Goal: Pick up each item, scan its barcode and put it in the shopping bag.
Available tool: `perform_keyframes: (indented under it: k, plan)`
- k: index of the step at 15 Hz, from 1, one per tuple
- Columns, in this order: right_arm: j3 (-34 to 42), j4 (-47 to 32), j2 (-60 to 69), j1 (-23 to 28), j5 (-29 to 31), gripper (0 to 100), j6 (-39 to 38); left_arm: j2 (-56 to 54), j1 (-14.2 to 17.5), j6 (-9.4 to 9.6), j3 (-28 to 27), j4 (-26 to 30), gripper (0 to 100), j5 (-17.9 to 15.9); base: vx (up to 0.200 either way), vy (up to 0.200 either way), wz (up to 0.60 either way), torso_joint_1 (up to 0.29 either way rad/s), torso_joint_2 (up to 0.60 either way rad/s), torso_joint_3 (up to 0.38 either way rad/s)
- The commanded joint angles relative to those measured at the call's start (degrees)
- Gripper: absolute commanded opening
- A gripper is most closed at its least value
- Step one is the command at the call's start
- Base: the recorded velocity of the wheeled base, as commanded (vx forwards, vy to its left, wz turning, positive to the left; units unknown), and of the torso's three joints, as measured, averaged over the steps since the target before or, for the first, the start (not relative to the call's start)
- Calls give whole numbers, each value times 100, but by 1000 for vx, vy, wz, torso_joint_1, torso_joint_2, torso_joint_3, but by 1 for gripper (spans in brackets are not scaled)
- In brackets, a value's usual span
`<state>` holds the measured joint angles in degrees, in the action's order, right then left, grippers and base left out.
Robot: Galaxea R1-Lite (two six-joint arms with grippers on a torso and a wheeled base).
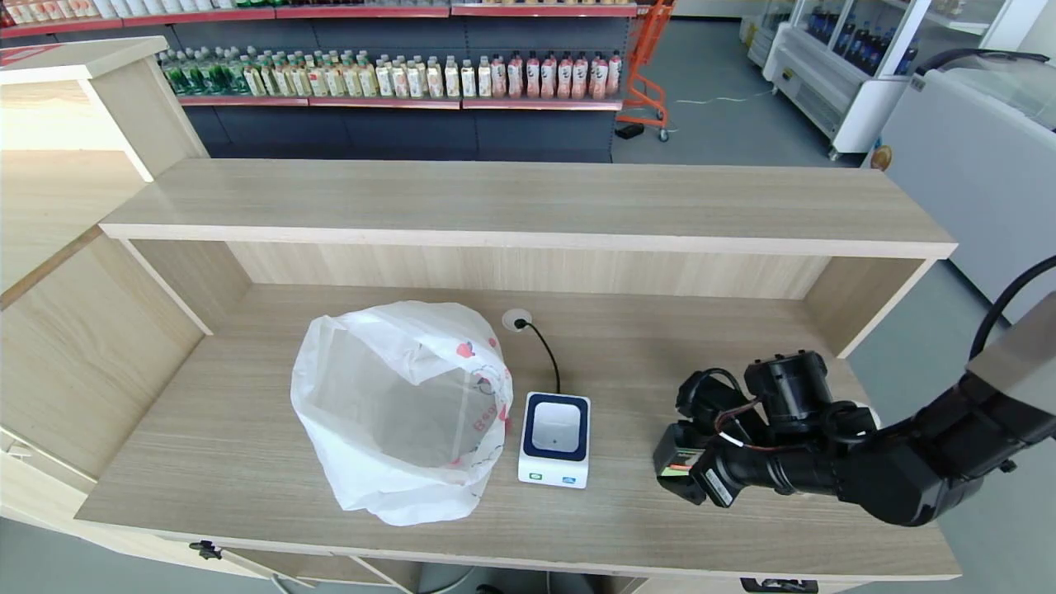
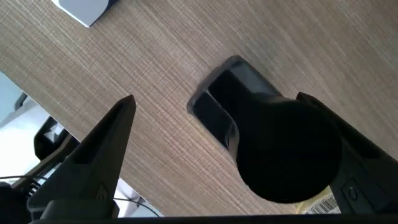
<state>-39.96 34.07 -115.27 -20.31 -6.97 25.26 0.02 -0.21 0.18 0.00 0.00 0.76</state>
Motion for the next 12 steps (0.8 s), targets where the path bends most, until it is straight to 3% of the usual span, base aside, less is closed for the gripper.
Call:
perform_keyframes:
  k: [1, 2, 3, 9, 12]
  plan:
    - [-275, 3, -285, -78, -15, 100, -3, -2, 3, -1, 0, 0, 100, 4, 0, 0, 0, 0, 0, 0]
    - [-328, 3, -303, -78, -15, 100, -3, -2, 3, -1, 0, 0, 100, 4, 0, 0, 0, 0, 0, 0]
    - [-407, 3, -320, -70, -15, 0, 5, -2, 3, -1, 0, 0, 100, 4, 0, 0, 0, 0, 0, 0]
    - [-135, 170, -74, -78, -23, 0, -232, -2, 3, -1, 0, 0, 100, 4, 0, 0, 0, 0, 0, 0]
    - [103, 337, 1051, -131, 47, 0, -1805, -2, 3, -1, 0, 0, 100, 4, 0, 0, 0, 0, 0, 0]
